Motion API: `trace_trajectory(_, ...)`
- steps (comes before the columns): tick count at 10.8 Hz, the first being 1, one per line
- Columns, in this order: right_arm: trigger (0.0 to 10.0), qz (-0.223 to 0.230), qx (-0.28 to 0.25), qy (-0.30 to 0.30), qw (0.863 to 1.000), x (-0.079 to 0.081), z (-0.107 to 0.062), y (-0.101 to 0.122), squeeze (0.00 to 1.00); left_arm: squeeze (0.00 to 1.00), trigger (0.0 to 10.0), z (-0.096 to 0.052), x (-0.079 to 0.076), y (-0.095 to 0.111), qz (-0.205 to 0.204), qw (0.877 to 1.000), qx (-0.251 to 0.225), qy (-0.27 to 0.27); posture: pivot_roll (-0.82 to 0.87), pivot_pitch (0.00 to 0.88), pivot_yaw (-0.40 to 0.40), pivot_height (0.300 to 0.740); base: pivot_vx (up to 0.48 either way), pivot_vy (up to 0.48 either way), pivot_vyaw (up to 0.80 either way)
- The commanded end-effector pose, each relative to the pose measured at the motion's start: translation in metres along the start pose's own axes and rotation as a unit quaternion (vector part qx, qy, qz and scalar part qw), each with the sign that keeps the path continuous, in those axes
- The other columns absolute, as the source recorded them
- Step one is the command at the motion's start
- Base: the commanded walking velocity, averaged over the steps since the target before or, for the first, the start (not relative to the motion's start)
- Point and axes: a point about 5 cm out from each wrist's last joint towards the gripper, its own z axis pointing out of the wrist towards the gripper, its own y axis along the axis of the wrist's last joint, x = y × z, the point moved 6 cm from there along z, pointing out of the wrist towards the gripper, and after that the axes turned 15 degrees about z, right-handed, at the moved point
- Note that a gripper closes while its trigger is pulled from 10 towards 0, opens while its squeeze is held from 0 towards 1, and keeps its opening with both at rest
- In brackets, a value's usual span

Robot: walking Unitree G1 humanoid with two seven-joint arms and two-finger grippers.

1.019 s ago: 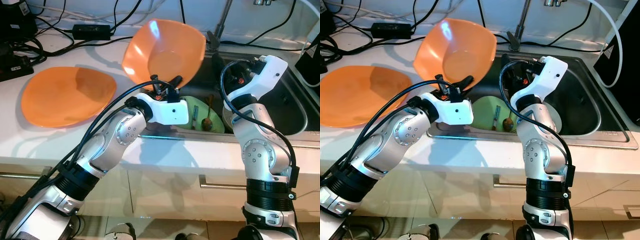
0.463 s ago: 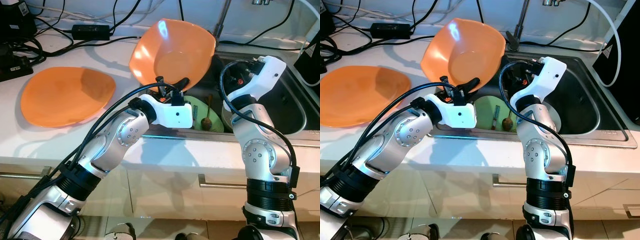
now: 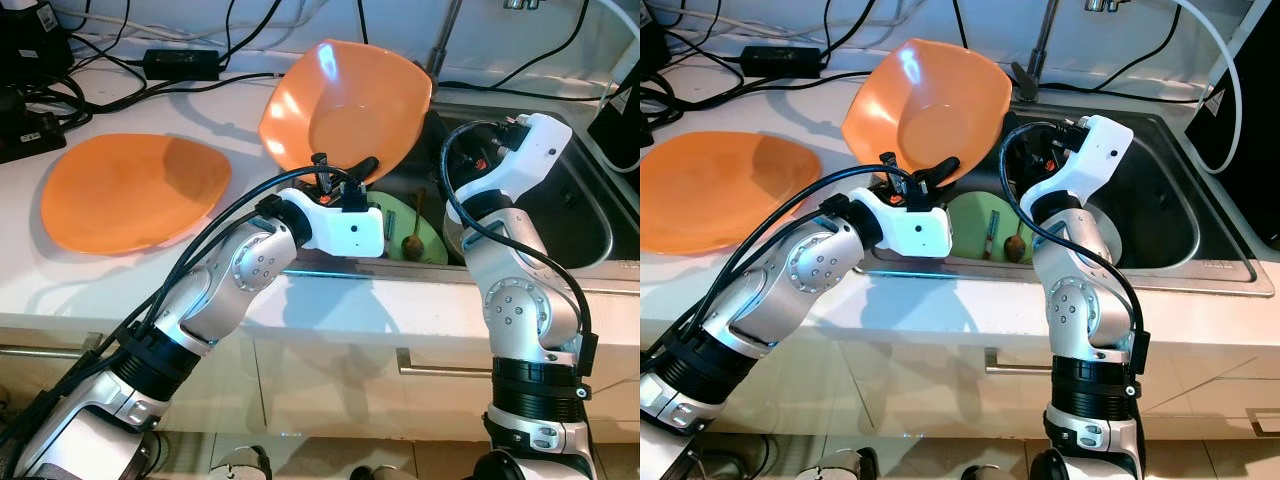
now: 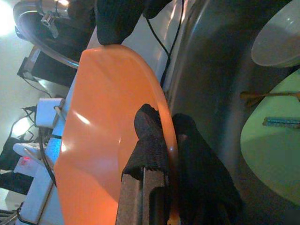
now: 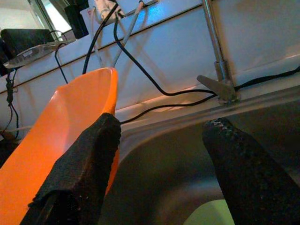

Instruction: Kitchen organization

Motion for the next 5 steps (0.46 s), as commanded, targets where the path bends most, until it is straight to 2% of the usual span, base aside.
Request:
trace_trajectory(1,10.0,0.010,0.002,0.005,1.000,0.0043,0.0017,-0.0004,0.00,0.00,10.0,0.0015,0.0020,0.0041,0.003,1.000,-0.006,0.000,0.08,0.072,-0.071,0.740,0.000,0.000,0.00)
trace_trajectory(2,10.0,0.011,0.000,0.006,1.000,0.0054,0.0022,0.0009,0.00,0.00,10.0,0.0016,-0.0012,-0.0010,0.003,1.000,0.006,-0.007,0.08,0.071,-0.070,0.740,0.000,0.000,0.00)
trace_trajectory(5,10.0,0.012,0.000,0.007,1.000,0.0066,0.0015,0.0009,0.00,0.00,10.0,0.0014,-0.0027,0.0003,-0.002,1.000,0.006,-0.010,0.08,0.069,-0.070,0.740,0.000,0.000,0.00)
